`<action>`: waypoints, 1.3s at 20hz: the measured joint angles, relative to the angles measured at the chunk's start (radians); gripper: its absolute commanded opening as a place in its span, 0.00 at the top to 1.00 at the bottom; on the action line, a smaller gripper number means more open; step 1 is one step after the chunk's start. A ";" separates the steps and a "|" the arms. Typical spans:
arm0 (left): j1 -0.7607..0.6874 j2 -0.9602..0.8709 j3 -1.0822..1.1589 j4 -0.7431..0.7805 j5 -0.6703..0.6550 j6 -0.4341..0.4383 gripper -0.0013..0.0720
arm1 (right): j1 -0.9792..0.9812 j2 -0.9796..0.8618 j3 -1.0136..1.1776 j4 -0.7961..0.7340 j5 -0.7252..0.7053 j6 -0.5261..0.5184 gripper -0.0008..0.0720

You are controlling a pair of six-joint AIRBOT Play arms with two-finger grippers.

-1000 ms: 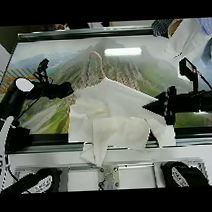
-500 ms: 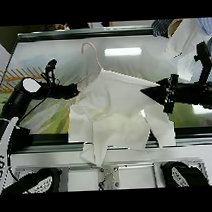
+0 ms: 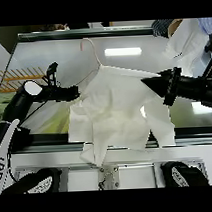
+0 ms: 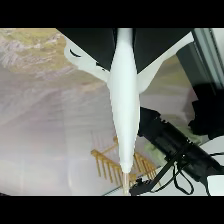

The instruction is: Fold the clothes and pants, and hang the long-sleeved shirts on hangers.

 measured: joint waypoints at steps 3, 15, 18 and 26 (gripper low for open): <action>-0.002 0.023 -0.002 -0.005 0.011 0.000 0.96 | 0.012 0.000 0.000 0.022 -0.028 0.002 0.95; -0.003 0.075 -0.002 -0.019 0.062 0.000 0.96 | 0.021 -0.001 0.000 0.188 -0.095 -0.063 0.95; 0.003 0.056 -0.002 -0.021 0.064 0.000 0.96 | 0.021 -0.001 -0.001 0.221 -0.098 -0.077 0.95; 0.066 0.043 -0.002 -0.018 0.075 -0.001 0.96 | 0.021 0.000 -0.001 0.237 -0.085 -0.056 0.95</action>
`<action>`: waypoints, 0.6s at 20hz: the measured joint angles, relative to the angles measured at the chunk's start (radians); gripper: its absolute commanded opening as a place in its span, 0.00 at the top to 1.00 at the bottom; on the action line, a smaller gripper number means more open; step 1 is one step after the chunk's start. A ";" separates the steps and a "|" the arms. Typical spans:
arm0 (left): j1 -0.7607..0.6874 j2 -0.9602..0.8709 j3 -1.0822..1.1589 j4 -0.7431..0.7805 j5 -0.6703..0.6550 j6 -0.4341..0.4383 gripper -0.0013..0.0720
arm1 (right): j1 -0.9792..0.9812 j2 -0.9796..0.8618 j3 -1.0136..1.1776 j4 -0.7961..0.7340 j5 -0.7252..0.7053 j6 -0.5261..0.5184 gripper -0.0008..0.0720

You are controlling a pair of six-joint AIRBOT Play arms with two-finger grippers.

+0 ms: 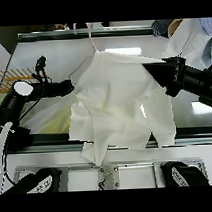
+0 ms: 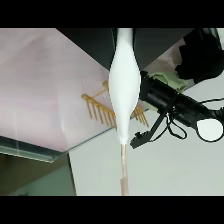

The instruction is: Fold the clothes and pants, and hang the long-sleeved shirts on hangers.

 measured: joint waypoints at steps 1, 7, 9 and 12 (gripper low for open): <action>0.003 0.000 0.000 0.000 0.006 0.000 0.96 | 0.000 0.000 0.000 0.000 0.004 0.010 0.95; 0.009 -0.002 -0.001 0.013 0.031 0.001 0.96 | 0.000 0.009 0.000 -0.087 0.066 0.103 0.95; 0.010 -0.002 -0.001 0.016 0.039 0.002 0.96 | 0.000 0.016 0.000 -0.161 0.098 0.145 0.95; 0.010 -0.002 -0.002 0.016 0.043 0.002 0.96 | 0.000 0.025 0.001 -0.267 0.145 0.196 0.95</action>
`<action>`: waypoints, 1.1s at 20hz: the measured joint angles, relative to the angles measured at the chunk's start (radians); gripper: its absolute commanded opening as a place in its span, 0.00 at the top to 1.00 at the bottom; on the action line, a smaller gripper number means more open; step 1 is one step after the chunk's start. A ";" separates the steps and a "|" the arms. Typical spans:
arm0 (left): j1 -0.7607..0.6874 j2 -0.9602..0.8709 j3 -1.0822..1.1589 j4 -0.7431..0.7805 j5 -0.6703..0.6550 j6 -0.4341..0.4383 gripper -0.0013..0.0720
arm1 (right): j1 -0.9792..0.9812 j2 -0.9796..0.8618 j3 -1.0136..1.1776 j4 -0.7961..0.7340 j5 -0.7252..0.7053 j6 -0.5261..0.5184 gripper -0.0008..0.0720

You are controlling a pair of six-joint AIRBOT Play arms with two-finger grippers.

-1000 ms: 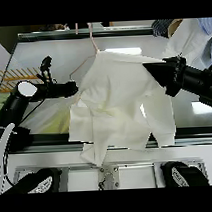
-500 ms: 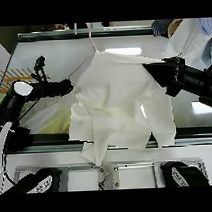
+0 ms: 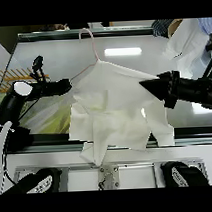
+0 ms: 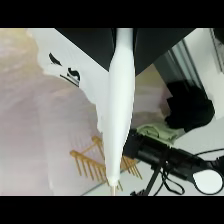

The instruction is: Fold the clothes and pants, and hang the long-sleeved shirts on hangers.

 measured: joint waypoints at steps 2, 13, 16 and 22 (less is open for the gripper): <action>0.000 0.000 0.000 0.000 0.001 0.000 0.96 | 0.000 0.003 0.000 -0.061 0.030 0.022 0.95; 0.000 0.001 0.067 -0.001 -0.020 0.002 0.96 | 0.000 0.008 0.001 -0.335 0.209 0.057 0.95; 0.000 -0.001 0.083 0.005 -0.032 0.011 0.96 | 0.000 0.009 0.001 -0.365 0.224 0.018 0.95; -0.019 -0.066 0.091 0.024 -0.099 0.016 0.96 | 0.000 0.010 0.000 -0.303 0.167 -0.039 0.95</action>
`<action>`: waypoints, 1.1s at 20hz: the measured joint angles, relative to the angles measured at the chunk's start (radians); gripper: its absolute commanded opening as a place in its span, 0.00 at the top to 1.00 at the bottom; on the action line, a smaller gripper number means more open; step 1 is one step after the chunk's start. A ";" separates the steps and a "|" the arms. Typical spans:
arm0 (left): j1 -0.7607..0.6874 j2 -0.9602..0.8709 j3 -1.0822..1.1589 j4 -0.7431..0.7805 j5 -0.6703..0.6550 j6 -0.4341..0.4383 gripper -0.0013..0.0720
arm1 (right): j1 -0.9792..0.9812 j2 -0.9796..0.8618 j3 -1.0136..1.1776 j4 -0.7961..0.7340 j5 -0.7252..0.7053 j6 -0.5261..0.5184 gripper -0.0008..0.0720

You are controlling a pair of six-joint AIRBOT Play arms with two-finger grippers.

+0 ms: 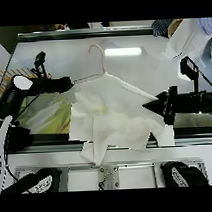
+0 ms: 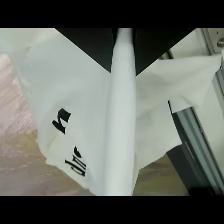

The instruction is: Fold the clothes and pants, and hang the long-sleeved shirts on hangers.

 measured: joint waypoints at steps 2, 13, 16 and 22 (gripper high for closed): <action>-0.021 -0.016 0.001 0.003 -0.012 0.001 0.96 | 0.000 0.002 0.000 0.042 -0.046 -0.008 0.95; -0.169 0.030 0.001 0.039 -0.089 0.003 0.96 | 0.000 0.028 0.000 0.134 -0.250 -0.019 0.95; -0.189 0.056 -0.001 0.047 -0.126 0.001 0.96 | 0.000 0.031 0.000 0.138 -0.268 -0.019 0.95; -0.203 0.179 -0.164 0.023 -0.108 -0.046 0.96 | 0.000 0.037 0.000 0.148 -0.299 -0.019 0.95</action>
